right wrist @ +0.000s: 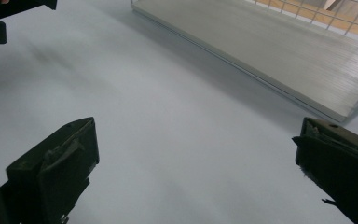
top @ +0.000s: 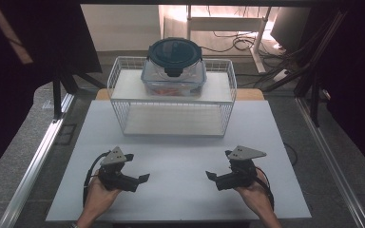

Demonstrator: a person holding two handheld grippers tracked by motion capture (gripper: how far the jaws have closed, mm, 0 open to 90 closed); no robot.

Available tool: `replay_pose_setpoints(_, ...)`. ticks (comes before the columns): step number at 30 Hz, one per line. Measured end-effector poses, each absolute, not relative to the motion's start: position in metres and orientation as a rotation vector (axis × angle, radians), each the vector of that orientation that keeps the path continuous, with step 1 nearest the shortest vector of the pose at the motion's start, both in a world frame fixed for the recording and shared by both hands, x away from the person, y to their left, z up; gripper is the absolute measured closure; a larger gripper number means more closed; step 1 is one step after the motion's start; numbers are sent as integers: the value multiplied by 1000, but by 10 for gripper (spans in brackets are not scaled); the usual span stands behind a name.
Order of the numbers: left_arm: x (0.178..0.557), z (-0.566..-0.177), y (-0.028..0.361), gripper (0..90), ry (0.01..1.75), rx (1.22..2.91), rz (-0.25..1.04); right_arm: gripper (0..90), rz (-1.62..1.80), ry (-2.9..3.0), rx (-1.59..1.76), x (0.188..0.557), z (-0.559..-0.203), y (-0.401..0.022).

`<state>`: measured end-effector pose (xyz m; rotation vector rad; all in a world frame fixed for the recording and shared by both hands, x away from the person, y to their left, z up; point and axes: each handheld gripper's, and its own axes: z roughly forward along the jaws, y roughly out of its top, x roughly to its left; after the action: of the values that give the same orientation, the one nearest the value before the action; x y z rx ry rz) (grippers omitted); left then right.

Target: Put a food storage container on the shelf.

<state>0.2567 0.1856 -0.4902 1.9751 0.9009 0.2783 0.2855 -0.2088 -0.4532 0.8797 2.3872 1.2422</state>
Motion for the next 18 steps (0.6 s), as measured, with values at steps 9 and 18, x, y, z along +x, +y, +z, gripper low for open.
replay_pose_setpoints(9,247,-501,196,28,928,1973,286,0,1229,2364,916,276,-463,-222)
replay_pose_setpoints(18,237,-509,197,27,931,2007,288,0,1222,2337,959,267,-470,-233)
